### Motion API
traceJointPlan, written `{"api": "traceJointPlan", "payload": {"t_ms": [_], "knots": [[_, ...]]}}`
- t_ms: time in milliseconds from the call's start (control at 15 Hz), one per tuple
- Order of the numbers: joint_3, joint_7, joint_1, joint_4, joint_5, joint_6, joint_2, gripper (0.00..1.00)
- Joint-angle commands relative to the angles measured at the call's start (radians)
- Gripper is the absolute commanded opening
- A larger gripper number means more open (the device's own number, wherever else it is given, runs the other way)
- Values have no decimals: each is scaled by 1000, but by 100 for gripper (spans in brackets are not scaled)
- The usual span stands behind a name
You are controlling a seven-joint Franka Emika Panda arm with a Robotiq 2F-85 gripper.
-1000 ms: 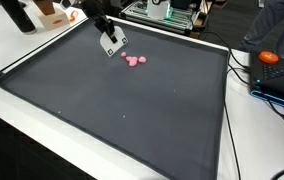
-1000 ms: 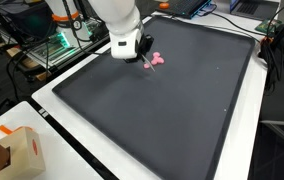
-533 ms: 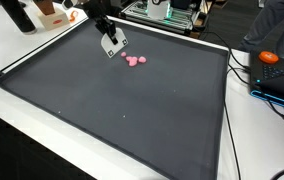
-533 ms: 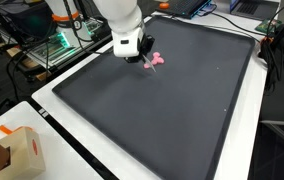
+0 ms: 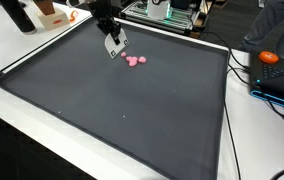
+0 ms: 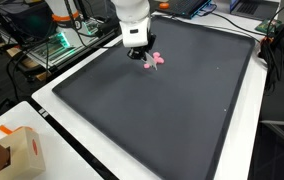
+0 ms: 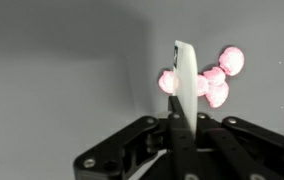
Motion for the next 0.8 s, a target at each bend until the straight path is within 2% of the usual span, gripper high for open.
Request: {"api": "traceJointPlan", "payload": {"t_ms": [0, 467, 733], "knots": [[1, 72, 39, -60, -111, 41, -64, 1], [25, 187, 111, -87, -336, 8, -155, 1], [54, 229, 146, -88, -416, -31, -221, 1]]}}
